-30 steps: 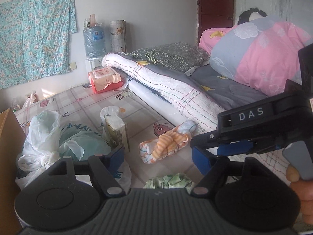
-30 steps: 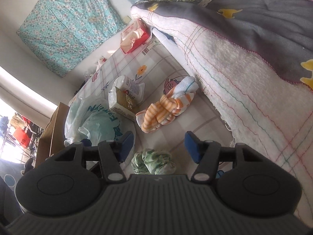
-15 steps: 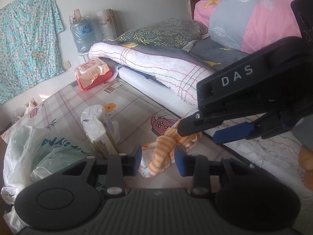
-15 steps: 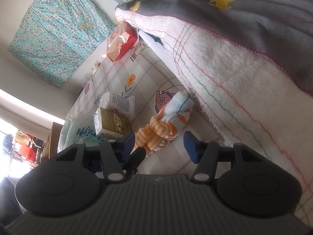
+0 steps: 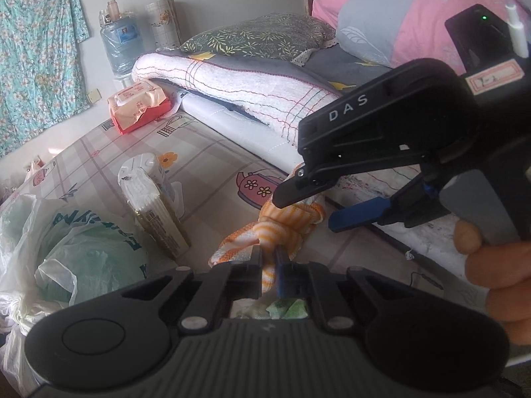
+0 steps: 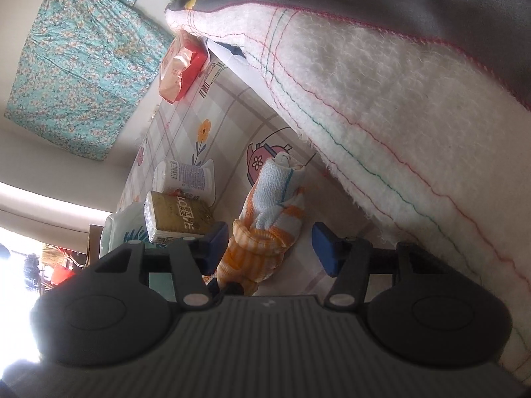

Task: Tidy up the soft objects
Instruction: 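Grasp the orange striped sock toy with the right tool and lift it, then carry the sock toy with the right tool into the cardboard box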

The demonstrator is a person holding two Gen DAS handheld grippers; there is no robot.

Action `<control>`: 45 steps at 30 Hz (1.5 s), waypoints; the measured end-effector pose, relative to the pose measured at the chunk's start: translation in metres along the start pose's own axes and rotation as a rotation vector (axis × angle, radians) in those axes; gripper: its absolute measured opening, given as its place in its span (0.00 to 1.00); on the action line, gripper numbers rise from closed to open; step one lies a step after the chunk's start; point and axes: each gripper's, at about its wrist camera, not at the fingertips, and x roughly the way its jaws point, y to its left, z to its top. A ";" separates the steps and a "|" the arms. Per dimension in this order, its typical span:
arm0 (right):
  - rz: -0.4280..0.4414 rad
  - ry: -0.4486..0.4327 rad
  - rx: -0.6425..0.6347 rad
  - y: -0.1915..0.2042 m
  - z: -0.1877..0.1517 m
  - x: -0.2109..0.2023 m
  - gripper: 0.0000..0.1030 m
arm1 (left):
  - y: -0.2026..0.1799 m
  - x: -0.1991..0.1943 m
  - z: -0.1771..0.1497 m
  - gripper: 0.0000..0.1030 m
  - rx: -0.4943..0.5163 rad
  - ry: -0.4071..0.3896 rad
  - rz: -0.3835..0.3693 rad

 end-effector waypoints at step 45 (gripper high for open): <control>0.494 0.167 -0.706 0.308 -0.197 -0.019 0.21 | 0.127 -0.277 -0.104 0.07 -0.431 -0.348 0.383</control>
